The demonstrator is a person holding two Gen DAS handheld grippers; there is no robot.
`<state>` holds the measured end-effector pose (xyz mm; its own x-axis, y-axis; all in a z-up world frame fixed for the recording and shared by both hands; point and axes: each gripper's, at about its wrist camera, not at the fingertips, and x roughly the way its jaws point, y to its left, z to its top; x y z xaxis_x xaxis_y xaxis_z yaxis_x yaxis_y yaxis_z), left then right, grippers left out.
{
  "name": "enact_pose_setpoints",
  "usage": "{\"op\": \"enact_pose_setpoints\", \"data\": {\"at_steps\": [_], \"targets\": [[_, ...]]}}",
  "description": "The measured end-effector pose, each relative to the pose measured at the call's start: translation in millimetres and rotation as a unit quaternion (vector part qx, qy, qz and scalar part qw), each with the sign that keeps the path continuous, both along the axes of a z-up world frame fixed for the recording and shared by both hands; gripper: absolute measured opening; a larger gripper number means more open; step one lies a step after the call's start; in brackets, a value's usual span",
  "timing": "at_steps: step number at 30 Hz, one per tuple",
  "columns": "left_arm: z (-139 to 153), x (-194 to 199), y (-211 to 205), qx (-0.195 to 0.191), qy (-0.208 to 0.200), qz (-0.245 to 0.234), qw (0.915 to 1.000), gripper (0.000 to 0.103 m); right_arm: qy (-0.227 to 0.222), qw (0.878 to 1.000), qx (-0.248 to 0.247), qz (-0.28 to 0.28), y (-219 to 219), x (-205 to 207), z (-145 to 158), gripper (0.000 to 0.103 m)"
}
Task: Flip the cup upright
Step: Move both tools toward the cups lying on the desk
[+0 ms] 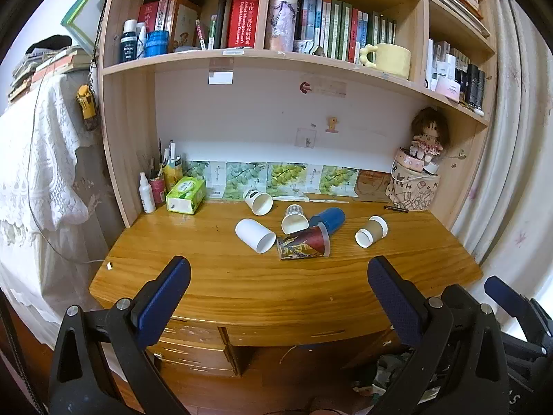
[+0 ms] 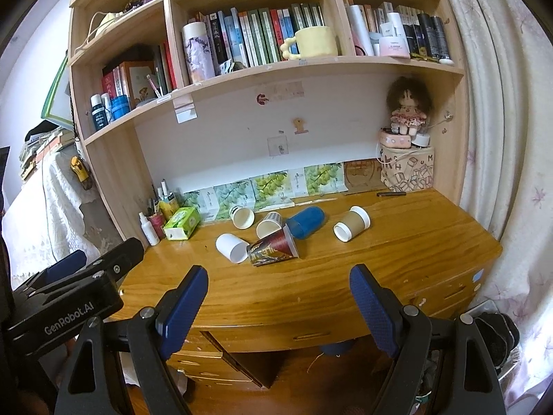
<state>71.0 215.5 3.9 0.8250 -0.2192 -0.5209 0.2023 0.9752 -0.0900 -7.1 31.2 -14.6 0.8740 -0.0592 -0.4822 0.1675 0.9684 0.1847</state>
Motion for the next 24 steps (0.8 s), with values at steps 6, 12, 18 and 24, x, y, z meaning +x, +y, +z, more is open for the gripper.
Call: {"op": "enact_pose_setpoints", "data": {"at_steps": [6, 12, 18, 24], "targets": [[-5.6, 14.6, 0.4, -0.014, 0.024, 0.001, 0.9996, 0.102, 0.014, 1.000, -0.015, 0.001, 6.2, 6.3, 2.3, 0.085], [-15.3, 34.8, -3.2, -0.005, 0.050, 0.010, 0.9987, 0.102, 0.029, 0.999, -0.016, 0.007, 2.7, 23.2, -0.5, 0.085], [-22.3, 70.3, -5.1, 0.010, 0.071, 0.030, 0.9970, 0.102, 0.047, 0.999, 0.004, 0.024, -5.7, 59.6, -8.7, 0.085], [-25.0, 120.5, -14.8, 0.021, 0.084, 0.043, 0.9953, 0.102, 0.066, 0.996, 0.022, 0.049, -17.2, 114.4, -14.6, 0.085]]}}
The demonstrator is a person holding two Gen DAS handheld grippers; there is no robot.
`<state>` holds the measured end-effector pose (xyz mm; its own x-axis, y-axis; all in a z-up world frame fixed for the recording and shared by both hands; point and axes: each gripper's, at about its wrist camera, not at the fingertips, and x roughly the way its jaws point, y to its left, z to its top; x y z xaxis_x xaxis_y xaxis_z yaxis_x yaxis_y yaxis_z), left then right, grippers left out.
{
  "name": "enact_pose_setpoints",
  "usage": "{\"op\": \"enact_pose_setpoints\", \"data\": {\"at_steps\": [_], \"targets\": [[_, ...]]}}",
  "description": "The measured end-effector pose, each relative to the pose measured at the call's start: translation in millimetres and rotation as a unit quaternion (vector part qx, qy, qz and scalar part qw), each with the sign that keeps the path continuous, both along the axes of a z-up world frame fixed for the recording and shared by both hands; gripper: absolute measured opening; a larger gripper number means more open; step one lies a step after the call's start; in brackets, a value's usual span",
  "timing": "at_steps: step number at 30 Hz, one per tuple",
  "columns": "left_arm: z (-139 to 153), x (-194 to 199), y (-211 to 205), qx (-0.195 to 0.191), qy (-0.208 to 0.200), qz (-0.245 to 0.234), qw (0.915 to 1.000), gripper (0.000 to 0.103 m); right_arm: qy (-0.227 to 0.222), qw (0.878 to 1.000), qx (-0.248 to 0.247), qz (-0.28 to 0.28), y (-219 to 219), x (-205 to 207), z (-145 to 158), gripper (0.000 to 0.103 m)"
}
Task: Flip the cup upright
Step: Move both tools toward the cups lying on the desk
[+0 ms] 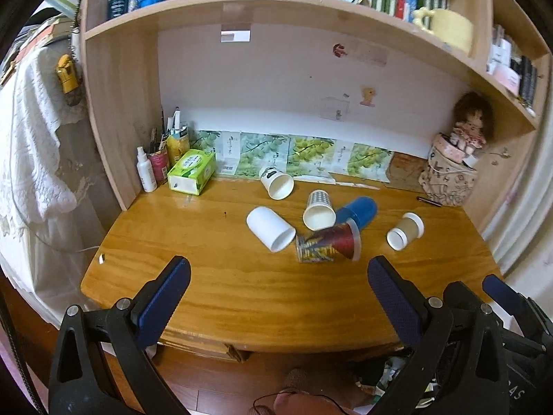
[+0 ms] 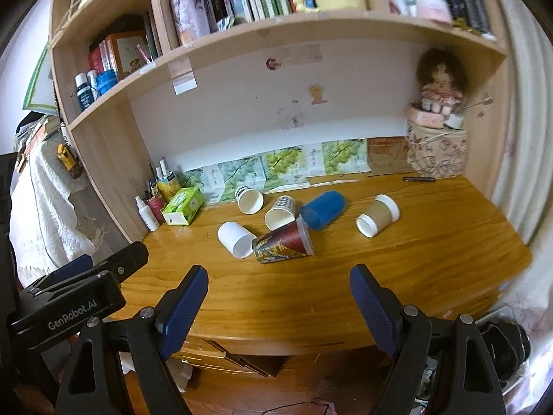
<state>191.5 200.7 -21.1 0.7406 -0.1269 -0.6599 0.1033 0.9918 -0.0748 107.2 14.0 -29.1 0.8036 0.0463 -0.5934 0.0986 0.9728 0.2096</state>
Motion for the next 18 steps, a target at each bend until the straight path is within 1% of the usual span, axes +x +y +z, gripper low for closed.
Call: {"op": "enact_pose_setpoints", "data": {"at_steps": [7, 12, 15, 18], "targets": [[-10.5, 56.3, -20.3, 0.016, 0.044, 0.001, 0.9989, 0.102, 0.021, 0.999, 0.028, 0.023, -20.9, 69.2, -3.8, 0.085], [-19.5, 91.2, -38.1, 0.033, 0.080, 0.002, 0.9963, 0.102, 0.036, 0.997, 0.049, 0.046, -36.7, 113.1, -10.9, 0.085], [-22.2, 107.8, -47.6, 0.049, 0.094, -0.003, 0.9943, 0.102, 0.052, 0.994, 0.073, 0.056, -49.6, 136.9, -16.3, 0.085], [-26.0, 120.7, -56.1, 0.084, 0.096, 0.002, 0.9918, 0.102, 0.075, 0.990, 0.097, 0.069, -62.5, 161.7, -25.9, 0.085]]}}
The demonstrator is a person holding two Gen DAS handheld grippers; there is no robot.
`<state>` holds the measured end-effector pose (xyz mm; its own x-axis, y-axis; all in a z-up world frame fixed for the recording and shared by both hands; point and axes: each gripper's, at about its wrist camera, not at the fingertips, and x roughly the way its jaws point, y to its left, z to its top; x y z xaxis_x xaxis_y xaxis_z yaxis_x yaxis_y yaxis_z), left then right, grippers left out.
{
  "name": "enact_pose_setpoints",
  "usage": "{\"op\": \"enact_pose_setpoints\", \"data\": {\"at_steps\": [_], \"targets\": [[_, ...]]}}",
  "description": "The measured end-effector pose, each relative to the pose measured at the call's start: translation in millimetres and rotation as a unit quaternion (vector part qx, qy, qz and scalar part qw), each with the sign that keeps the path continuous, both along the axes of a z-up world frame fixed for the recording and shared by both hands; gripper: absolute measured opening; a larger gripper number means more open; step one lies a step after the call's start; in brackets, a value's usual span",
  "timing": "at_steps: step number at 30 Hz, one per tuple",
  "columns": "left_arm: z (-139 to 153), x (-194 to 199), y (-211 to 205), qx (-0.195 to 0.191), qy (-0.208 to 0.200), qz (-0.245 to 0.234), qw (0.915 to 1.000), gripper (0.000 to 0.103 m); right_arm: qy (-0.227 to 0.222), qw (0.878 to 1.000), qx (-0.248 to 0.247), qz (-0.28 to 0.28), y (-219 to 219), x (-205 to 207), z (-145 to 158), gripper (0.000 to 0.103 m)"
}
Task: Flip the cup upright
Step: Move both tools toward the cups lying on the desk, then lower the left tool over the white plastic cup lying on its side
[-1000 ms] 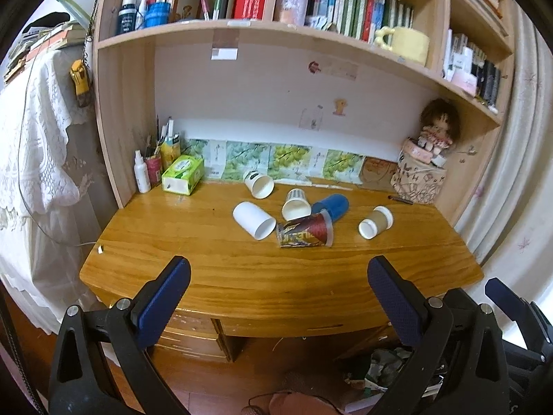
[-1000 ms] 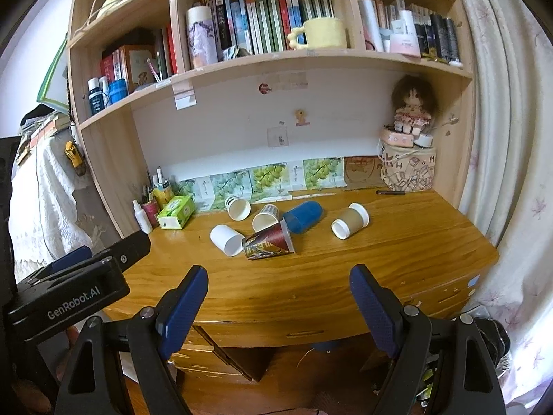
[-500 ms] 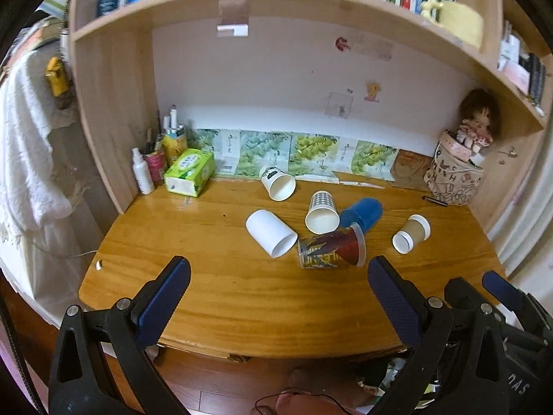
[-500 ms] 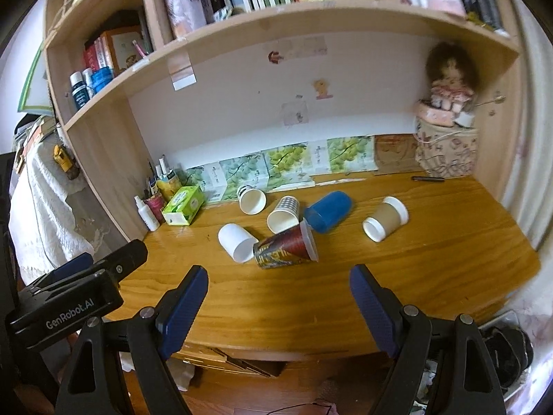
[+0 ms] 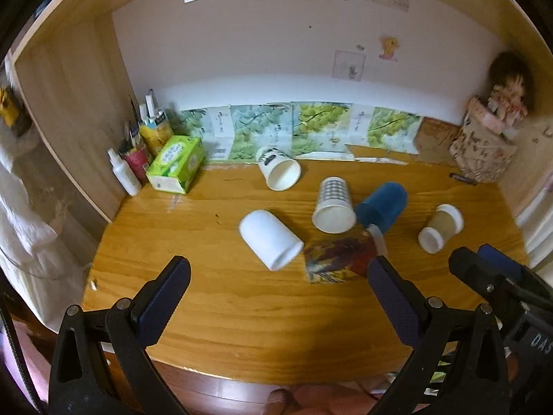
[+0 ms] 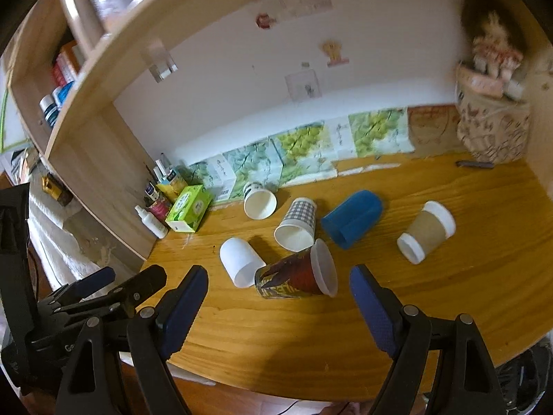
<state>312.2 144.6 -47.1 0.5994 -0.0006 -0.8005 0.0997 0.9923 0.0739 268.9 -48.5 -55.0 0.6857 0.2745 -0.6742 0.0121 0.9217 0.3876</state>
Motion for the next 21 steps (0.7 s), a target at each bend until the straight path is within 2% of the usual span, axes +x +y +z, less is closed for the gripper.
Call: {"op": "enact_pose_setpoints", "data": {"at_steps": [6, 10, 13, 17, 21], "targets": [[-7.1, 17.8, -11.7, 0.078, 0.000, -0.025, 0.9966, 0.102, 0.059, 0.996, 0.056, 0.028, -14.1, 36.5, -28.6, 0.085], [-8.4, 21.3, -19.6, 0.130, -0.013, -0.065, 0.9893, 0.102, 0.100, 0.990, 0.087, 0.043, -16.3, 51.4, -46.8, 0.085], [-9.5, 22.3, -23.3, 0.154, -0.020, -0.104, 0.9823, 0.102, 0.122, 0.985, 0.107, 0.049, -17.6, 58.2, -56.8, 0.085], [-16.9, 25.5, -27.4, 0.194, -0.023, -0.157, 0.9680, 0.102, 0.148, 0.976, 0.153, 0.049, -19.7, 63.2, -70.3, 0.085], [-28.8, 29.3, -24.3, 0.233, -0.032, -0.223, 0.9459, 0.102, 0.173, 0.967, 0.186, 0.029, -19.6, 64.9, -79.9, 0.085]]}}
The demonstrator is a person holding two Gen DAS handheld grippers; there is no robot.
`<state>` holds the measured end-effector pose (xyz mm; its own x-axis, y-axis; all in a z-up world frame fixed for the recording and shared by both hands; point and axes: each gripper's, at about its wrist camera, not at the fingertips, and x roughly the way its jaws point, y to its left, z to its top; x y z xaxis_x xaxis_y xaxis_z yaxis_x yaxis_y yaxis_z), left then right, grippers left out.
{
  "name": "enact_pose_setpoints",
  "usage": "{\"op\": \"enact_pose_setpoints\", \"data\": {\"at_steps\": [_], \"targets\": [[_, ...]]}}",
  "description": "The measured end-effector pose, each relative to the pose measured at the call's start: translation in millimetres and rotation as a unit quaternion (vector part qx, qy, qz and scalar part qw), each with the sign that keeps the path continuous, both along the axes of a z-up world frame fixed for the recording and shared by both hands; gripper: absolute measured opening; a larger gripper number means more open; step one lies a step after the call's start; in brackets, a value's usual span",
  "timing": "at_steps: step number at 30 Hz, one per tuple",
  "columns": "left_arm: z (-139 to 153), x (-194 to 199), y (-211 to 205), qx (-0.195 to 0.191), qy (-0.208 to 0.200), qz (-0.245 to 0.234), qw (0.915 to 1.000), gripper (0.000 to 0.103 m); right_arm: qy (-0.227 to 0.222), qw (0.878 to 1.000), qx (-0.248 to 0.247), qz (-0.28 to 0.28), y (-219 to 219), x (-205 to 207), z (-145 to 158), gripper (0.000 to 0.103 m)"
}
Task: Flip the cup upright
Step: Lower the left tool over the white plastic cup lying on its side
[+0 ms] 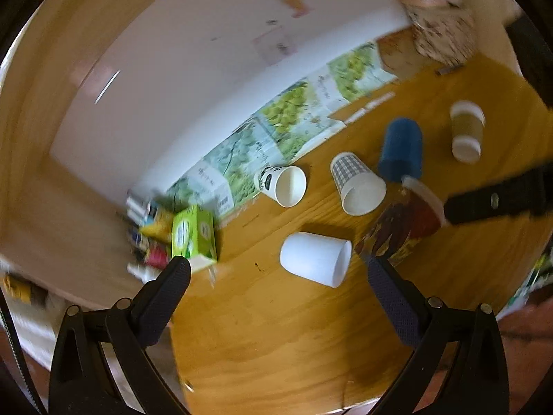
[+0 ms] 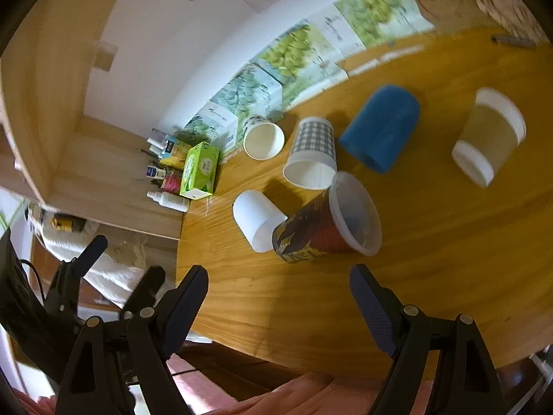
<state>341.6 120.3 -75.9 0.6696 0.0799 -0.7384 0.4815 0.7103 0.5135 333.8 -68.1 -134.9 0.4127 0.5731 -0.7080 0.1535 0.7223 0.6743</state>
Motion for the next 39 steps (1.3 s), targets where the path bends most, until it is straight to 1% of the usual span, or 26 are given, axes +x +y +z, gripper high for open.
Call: {"op": "enact_pose_setpoints", "data": {"at_steps": [4, 6, 8, 12, 13, 14, 16, 18, 21, 23, 24, 27, 28, 29, 30, 33, 35, 36, 39], "targets": [[-11.8, 4.6, 4.8, 0.023, 0.016, -0.058, 0.9979, 0.102, 0.018, 0.999, 0.024, -0.027, 4.9, 0.1, -5.2, 0.085], [-19.7, 8.7, 9.8, 0.040, 0.024, -0.093, 0.9945, 0.102, 0.027, 0.998, 0.028, -0.045, 7.3, 0.4, -7.4, 0.085], [-27.3, 10.5, 12.8, 0.051, 0.031, -0.126, 0.9903, 0.102, 0.044, 0.997, 0.040, -0.055, 11.3, 0.9, -8.6, 0.085], [-43.2, 12.0, 20.2, 0.071, 0.041, -0.190, 0.9785, 0.102, 0.057, 0.993, 0.043, -0.091, 21.4, 0.1, -12.0, 0.085], [-47.4, 13.0, 22.3, 0.077, 0.043, -0.212, 0.9734, 0.102, 0.059, 0.992, 0.044, -0.098, 24.1, -0.6, -12.9, 0.085], [-49.1, 12.7, 23.1, 0.079, 0.044, -0.224, 0.9705, 0.102, 0.061, 0.991, 0.044, -0.106, 26.8, -1.7, -13.8, 0.085], [-53.9, 13.6, 25.5, 0.086, 0.045, -0.262, 0.9603, 0.102, 0.064, 0.989, 0.043, -0.123, 32.9, -4.3, -15.4, 0.085], [-58.2, 14.3, 27.7, 0.092, 0.047, -0.289, 0.9516, 0.102, 0.065, 0.987, 0.043, -0.138, 38.9, -7.1, -16.6, 0.085], [-66.2, 16.3, 30.6, 0.108, 0.050, -0.336, 0.9342, 0.102, 0.068, 0.983, 0.042, -0.167, 48.7, -11.4, -19.2, 0.085], [-74.3, 19.7, 32.2, 0.123, 0.053, -0.367, 0.9206, 0.102, 0.069, 0.980, 0.043, -0.183, 54.0, -14.1, -21.9, 0.085], [-77.3, 21.3, 32.8, 0.127, 0.056, -0.376, 0.9162, 0.102, 0.070, 0.978, 0.043, -0.189, 55.7, -15.5, -22.5, 0.085], [-90.0, 28.1, 34.7, 0.142, 0.070, -0.417, 0.8950, 0.102, 0.073, 0.973, 0.045, -0.214, 60.9, -20.7, -25.8, 0.085], [-93.3, 29.5, 34.5, 0.147, 0.072, -0.427, 0.8892, 0.102, 0.075, 0.971, 0.045, -0.221, 62.2, -22.7, -27.3, 0.085], [-97.4, 30.9, 34.6, 0.153, 0.075, -0.441, 0.8813, 0.102, 0.079, 0.969, 0.046, -0.230, 63.1, -25.0, -29.4, 0.085], [-99.6, 31.4, 34.3, 0.156, 0.077, -0.448, 0.8771, 0.102, 0.081, 0.967, 0.046, -0.236, 64.3, -26.6, -30.5, 0.085], [-108.5, 34.6, 35.6, 0.161, 0.096, -0.479, 0.8580, 0.102, 0.089, 0.961, 0.047, -0.259, 66.6, -32.4, -34.9, 0.085], [-116.0, 36.5, 36.1, 0.168, 0.098, -0.490, 0.8499, 0.102, 0.092, 0.957, 0.047, -0.272, 67.1, -35.8, -36.7, 0.085], [-119.8, 37.1, 36.1, 0.171, 0.099, -0.493, 0.8474, 0.102, 0.093, 0.955, 0.047, -0.277, 67.8, -36.8, -37.5, 0.085], [-131.5, 41.3, 36.1, 0.177, 0.106, -0.495, 0.8438, 0.102, 0.096, 0.952, 0.047, -0.289, 69.6, -39.6, -40.7, 0.085]]}}
